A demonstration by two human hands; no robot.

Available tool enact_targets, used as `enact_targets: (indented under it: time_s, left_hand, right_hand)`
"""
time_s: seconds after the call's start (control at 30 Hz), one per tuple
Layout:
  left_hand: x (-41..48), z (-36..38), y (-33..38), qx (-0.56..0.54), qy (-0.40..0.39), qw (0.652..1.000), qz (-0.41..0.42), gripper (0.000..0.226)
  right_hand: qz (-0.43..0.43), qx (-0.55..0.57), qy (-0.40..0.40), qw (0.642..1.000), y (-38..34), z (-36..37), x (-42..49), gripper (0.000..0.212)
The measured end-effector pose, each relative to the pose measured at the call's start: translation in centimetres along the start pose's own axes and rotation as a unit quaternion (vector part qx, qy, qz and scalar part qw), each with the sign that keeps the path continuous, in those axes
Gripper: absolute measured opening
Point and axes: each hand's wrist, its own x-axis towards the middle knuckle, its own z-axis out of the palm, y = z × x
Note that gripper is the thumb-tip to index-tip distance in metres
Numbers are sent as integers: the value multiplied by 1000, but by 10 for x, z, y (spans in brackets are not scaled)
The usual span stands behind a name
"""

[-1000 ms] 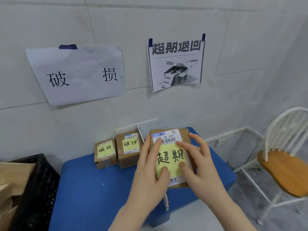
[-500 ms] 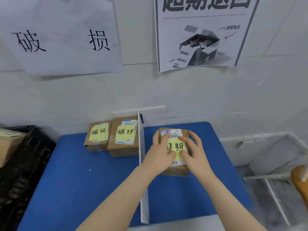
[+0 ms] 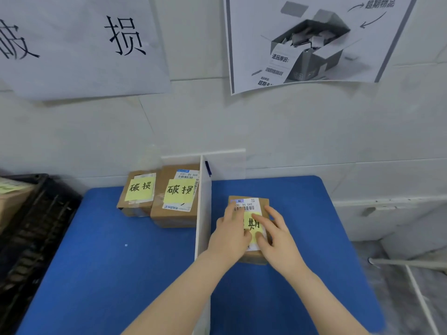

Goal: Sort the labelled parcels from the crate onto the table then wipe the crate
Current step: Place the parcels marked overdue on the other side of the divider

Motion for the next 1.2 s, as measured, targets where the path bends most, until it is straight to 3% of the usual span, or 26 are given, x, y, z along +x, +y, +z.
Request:
enact_targets:
  time_s: [0.2,0.47,0.93,1.07,1.2]
  left_hand:
    - [36,-21,5,63,-12,998,-25,50]
    - [85,-44,0,139,36,988,-48,42]
    - [98,-58,-2,54,49,995,-70,48]
    - [88,-62,1,61,52,995,-60,61]
    - [74,-73,3,33,91,994,-44,46]
  right_hand:
    - [10,-6,-24,1000,-2,4,47,45]
    - [5,-25,-41,999,-17,17,111,50]
    - [16,-2,-46,999,-20,28,140,50]
    - [17,3,-42,999,-18,30,140,48]
    - [18,-11,-35,999,-22,31,140,47]
